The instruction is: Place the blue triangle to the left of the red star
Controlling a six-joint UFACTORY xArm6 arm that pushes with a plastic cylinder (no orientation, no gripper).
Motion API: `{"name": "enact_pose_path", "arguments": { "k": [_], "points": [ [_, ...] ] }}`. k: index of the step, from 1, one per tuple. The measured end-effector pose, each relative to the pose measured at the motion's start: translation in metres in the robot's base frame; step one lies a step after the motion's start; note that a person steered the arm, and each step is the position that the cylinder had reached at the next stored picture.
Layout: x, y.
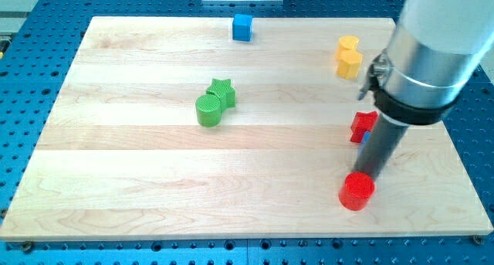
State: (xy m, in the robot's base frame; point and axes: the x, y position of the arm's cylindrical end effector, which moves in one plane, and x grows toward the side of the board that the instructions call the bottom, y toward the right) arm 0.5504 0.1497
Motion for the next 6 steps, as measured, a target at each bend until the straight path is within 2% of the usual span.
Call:
{"name": "enact_pose_path", "arguments": {
  "k": [1,2,3,4,5,6],
  "points": [
    [0.000,-0.004],
    [0.000,0.015],
    [-0.006,0.060],
    [-0.019,0.056],
    [-0.032,-0.001],
    [-0.052,-0.023]
  ]
}}
